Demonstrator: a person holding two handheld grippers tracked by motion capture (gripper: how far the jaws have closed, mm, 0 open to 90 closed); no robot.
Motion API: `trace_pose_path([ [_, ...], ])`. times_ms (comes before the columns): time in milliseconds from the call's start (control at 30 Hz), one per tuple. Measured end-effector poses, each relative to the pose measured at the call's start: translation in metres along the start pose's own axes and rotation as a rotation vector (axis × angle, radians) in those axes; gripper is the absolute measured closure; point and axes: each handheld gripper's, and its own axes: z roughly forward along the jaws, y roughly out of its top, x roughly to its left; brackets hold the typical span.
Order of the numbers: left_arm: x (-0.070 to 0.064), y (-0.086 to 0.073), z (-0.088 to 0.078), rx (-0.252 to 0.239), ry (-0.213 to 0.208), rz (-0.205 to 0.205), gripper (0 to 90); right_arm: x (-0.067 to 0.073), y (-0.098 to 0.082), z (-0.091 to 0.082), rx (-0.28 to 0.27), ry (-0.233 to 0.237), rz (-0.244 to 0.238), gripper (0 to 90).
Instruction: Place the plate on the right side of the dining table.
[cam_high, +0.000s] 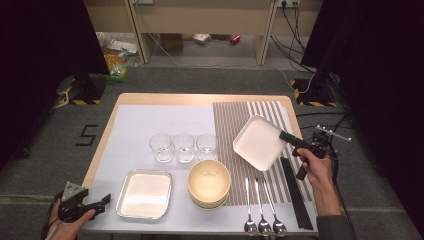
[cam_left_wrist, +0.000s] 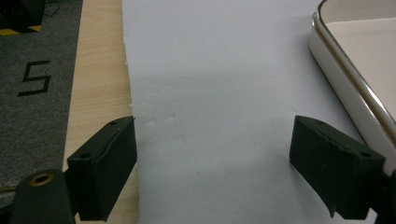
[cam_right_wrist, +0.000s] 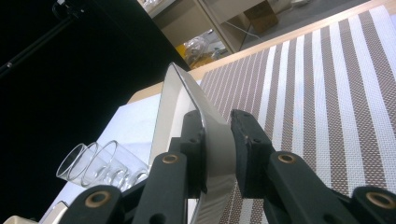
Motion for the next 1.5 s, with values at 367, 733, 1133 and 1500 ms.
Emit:
trace_pose_path([
  [367,-0.011,-0.002,0.004,0.02,-0.017,0.084,14.1,-0.001,-0.004,0.011,0.019,-0.009,0.003,75.8],
  [733,-0.008,-0.011,0.004,-0.048,-0.034,0.09,13.9,-0.004,-0.008,0.021,0.032,-0.023,0.017,75.6],
  [1133,-0.01,-0.009,0.005,-0.035,-0.024,0.091,13.4,-0.012,-0.015,0.032,0.047,-0.025,0.057,75.6],
  [1500,-0.009,-0.008,0.005,-0.032,-0.024,0.091,12.9,-0.015,-0.015,0.036,0.062,-0.039,0.061,75.9],
])
